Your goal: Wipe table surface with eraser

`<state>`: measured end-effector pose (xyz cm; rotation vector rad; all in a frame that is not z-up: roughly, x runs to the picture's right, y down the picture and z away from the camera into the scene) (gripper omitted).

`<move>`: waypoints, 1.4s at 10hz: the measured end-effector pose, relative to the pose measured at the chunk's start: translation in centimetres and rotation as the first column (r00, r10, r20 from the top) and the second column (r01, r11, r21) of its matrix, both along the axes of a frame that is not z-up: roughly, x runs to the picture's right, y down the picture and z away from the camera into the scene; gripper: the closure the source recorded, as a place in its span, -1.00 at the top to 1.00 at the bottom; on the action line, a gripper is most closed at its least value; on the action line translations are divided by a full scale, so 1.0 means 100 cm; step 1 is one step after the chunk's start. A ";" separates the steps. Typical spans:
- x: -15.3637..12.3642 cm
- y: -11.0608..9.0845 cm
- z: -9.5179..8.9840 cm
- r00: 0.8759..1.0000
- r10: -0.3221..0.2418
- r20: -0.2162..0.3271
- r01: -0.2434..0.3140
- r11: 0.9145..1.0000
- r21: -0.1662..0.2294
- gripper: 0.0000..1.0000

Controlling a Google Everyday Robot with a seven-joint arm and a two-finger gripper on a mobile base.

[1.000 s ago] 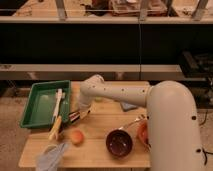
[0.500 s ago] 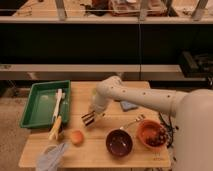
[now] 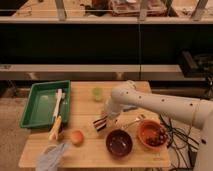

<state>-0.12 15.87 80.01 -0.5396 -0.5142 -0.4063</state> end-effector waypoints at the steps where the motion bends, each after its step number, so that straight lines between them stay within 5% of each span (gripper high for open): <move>1: 0.001 -0.006 0.008 1.000 0.008 -0.021 -0.008 1.000 0.007 -1.00; 7: 0.001 -0.071 0.085 0.989 0.079 -0.128 -0.070 0.995 0.077 -1.00; 9: -0.007 -0.079 0.088 0.988 0.094 -0.119 -0.083 0.992 0.096 -1.00; 14: -0.102 -0.064 0.085 0.998 0.058 -0.013 -0.057 0.995 0.080 -1.00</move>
